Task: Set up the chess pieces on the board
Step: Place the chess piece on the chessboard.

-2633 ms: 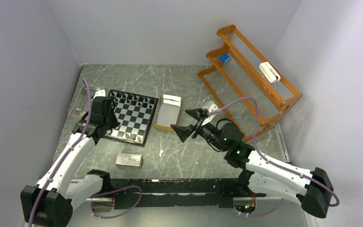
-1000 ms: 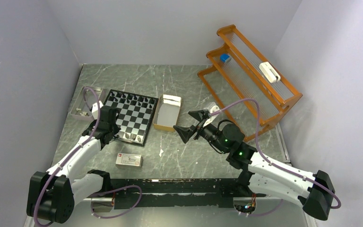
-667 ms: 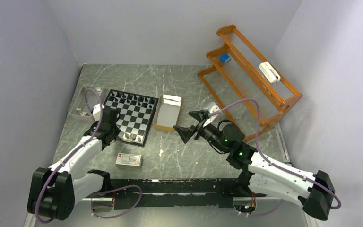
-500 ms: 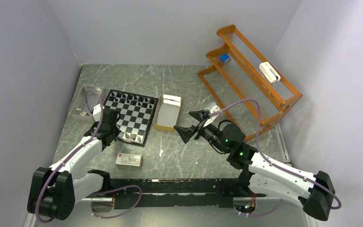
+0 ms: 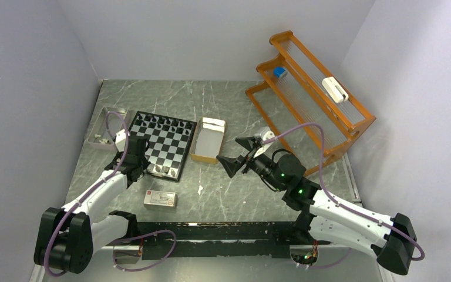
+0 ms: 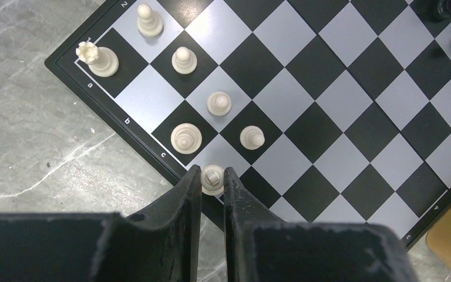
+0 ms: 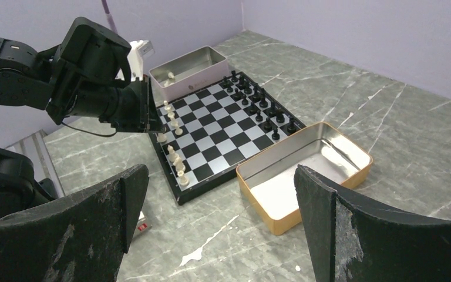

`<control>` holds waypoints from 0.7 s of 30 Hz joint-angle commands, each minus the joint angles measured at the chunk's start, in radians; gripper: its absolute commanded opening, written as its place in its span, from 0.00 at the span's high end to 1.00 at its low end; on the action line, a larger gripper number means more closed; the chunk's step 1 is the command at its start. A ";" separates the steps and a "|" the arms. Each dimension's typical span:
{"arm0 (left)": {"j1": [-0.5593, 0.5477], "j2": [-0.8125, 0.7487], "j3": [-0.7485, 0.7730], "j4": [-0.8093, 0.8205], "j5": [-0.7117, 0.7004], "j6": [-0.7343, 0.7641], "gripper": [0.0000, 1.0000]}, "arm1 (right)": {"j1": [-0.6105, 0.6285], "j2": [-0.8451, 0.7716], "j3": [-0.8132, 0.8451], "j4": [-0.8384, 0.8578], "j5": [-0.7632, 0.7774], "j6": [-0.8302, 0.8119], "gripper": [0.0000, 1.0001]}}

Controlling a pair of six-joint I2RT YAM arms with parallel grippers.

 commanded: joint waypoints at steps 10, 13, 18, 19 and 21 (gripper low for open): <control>0.007 -0.007 -0.010 0.036 -0.024 0.000 0.78 | -0.002 -0.011 0.008 0.005 0.009 -0.005 0.00; 0.007 -0.005 -0.010 0.037 -0.021 0.000 0.77 | -0.001 -0.007 0.011 0.007 0.008 -0.008 0.00; 0.007 -0.006 -0.009 0.034 -0.021 0.000 0.73 | -0.002 0.002 0.016 0.005 0.002 -0.008 0.00; 0.007 -0.006 -0.009 0.035 -0.020 0.002 0.73 | -0.002 0.003 0.014 0.006 0.002 -0.009 0.00; 0.007 -0.004 -0.008 0.036 -0.018 0.002 0.73 | -0.001 0.003 0.013 0.008 0.003 -0.010 0.00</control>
